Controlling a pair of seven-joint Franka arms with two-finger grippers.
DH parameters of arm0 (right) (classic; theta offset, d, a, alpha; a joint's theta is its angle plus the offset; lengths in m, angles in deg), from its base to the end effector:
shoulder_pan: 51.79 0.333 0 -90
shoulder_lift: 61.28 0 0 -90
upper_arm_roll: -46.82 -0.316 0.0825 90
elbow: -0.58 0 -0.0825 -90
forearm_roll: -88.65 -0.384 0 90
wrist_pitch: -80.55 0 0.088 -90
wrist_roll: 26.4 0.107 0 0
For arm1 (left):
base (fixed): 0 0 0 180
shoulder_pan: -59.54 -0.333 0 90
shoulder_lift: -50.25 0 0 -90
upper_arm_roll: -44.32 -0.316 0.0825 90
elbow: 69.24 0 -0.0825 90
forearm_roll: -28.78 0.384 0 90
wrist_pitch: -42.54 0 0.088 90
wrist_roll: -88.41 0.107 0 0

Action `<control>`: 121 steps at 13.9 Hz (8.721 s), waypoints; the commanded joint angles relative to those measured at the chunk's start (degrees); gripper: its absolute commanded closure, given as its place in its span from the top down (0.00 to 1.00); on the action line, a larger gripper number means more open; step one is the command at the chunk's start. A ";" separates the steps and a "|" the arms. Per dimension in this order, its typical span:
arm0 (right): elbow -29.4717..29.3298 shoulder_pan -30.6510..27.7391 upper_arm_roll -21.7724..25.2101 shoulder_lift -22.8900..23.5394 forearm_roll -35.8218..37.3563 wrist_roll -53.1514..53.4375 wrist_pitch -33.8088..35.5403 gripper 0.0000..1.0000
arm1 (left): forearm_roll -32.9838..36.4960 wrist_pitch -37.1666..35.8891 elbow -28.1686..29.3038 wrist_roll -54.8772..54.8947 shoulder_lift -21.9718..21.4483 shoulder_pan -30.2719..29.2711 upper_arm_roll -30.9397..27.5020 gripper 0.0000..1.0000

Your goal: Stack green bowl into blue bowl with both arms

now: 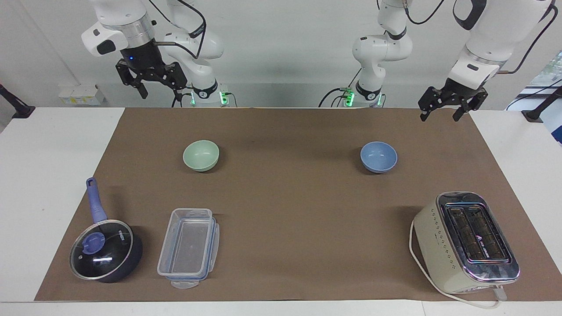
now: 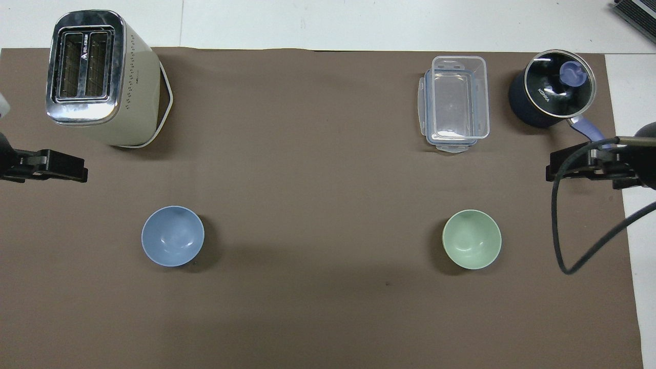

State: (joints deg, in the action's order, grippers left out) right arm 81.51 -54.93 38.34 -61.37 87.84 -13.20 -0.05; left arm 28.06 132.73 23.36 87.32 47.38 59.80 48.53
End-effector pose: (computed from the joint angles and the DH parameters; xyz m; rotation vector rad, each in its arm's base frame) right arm 0.5330 0.0516 0.6843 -3.1216 0.2109 0.0100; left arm 0.5373 -0.0444 0.6307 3.1309 -0.0923 0.0117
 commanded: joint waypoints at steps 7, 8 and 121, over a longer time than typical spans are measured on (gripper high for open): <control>2.30 -0.99 -0.13 -1.83 0.01 0.25 0.45 1.00 | 0.63 1.65 10.76 2.75 -4.25 -0.61 -0.78 1.00; 2.57 -1.08 -0.13 -2.01 0.01 -0.28 0.45 1.00 | 0.63 3.05 12.24 3.89 -4.60 -1.48 -0.78 1.00; 56.26 -5.22 0.04 -0.61 -2.09 -20.32 -52.19 1.00 | -2.00 7.98 2.59 -6.22 4.53 -8.52 12.14 1.00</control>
State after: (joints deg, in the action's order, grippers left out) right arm 135.23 -60.14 38.56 -61.53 87.55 -31.29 -49.75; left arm 25.06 142.73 27.53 79.09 51.18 52.21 60.42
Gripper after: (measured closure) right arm 0.000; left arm 0.000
